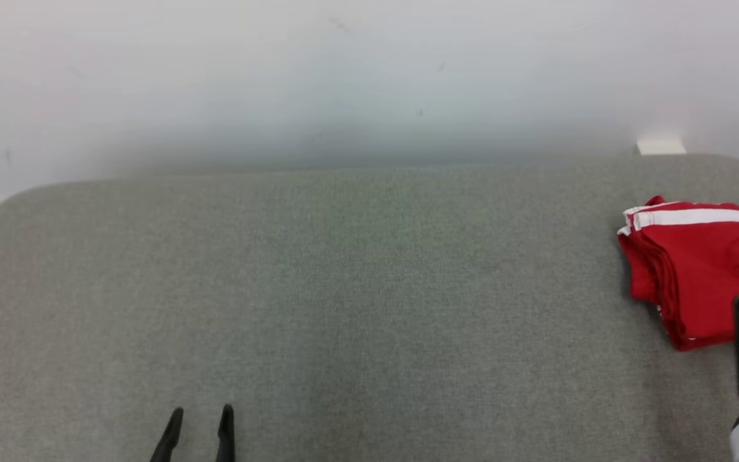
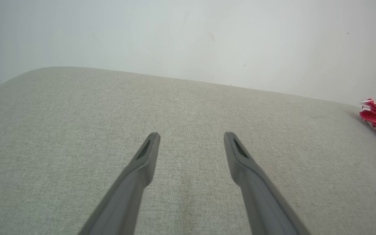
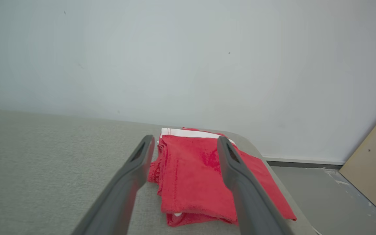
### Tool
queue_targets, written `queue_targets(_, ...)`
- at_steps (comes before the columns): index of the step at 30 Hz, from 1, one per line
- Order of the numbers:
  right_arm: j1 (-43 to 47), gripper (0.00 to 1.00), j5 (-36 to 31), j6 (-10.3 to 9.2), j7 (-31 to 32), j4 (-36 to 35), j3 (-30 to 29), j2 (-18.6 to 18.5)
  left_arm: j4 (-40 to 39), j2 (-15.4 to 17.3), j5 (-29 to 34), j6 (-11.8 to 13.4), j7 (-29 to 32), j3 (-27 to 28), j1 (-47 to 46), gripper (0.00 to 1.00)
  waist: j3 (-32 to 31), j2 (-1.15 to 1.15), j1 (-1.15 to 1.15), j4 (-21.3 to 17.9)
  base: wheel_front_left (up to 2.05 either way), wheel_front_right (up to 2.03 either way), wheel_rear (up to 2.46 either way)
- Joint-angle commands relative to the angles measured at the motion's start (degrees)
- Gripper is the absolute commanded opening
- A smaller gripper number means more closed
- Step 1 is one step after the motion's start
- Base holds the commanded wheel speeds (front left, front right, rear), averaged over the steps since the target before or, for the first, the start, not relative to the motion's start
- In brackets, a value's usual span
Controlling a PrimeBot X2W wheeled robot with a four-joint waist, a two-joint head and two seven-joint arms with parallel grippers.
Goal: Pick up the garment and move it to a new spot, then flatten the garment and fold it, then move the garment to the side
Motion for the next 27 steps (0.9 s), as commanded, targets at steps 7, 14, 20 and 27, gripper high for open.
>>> queue_targets(7, 11.79, 1.00, -2.38, -0.17, -9.66, -2.08, 0.97, 9.58, 0.83, 0.21, 1.00, -0.04, 0.00, 0.06, 3.74, 1.00, -4.62, 0.00, 0.01, -0.71, 0.00, 0.00, 0.00)
queue_targets(14, 14.80, 1.00, -1.15, -0.17, -11.96, 2.62, 3.55, 11.08, 0.78, 0.21, 1.37, -1.51, 0.00, -0.43, 4.63, 1.00, -5.70, 0.00, 0.01, -0.34, 0.00, 0.00, 0.00)
queue_targets(20, 13.56, 1.00, -1.53, -0.16, -12.26, 5.50, 5.00, 12.15, 1.57, 0.21, 1.60, -1.93, 0.00, -1.16, 4.51, 1.00, -5.87, 0.00, 0.01, -0.54, 0.00, 0.00, 0.00)
queue_targets(27, 12.72, 1.00, -1.93, -0.16, -12.26, 5.64, 5.31, 13.16, 1.88, 0.21, 1.15, -1.71, 0.00, -1.82, 3.53, 1.00, -5.49, 0.00, 0.01, -0.97, 0.00, 0.00, 0.00)
